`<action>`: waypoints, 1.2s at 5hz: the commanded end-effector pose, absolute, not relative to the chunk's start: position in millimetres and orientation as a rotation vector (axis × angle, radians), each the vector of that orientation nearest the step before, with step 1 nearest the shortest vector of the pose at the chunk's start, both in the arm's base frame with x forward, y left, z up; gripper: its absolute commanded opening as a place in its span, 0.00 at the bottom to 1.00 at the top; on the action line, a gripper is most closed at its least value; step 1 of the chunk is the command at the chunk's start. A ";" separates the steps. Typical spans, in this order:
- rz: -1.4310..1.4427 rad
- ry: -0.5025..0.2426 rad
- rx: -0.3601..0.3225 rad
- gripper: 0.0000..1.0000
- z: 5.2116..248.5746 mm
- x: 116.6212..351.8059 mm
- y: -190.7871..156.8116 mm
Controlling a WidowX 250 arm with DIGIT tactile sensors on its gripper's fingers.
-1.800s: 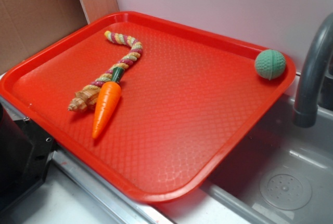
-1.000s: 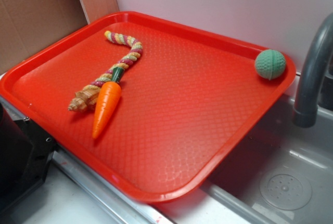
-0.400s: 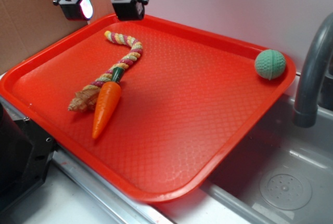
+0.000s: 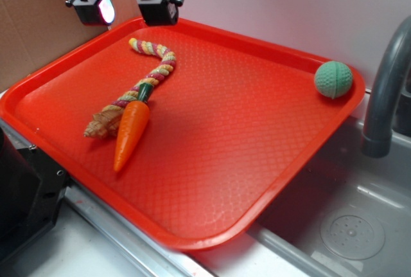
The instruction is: Grab the multicolored rope.
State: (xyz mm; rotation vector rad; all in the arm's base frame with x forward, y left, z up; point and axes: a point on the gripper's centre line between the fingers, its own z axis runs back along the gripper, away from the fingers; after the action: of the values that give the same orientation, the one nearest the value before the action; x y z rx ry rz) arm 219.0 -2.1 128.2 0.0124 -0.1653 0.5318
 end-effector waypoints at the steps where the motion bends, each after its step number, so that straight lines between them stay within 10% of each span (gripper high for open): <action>1: 0.644 -0.193 0.066 1.00 104.7 253.4 21.7; 5: 0.697 -0.071 0.051 1.00 13.8 289.9 48.4; 6: 0.695 -0.030 0.005 0.00 18.8 285.3 52.2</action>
State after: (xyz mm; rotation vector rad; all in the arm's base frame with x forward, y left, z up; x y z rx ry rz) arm 286.9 43.8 15.9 0.0028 -0.0261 0.6875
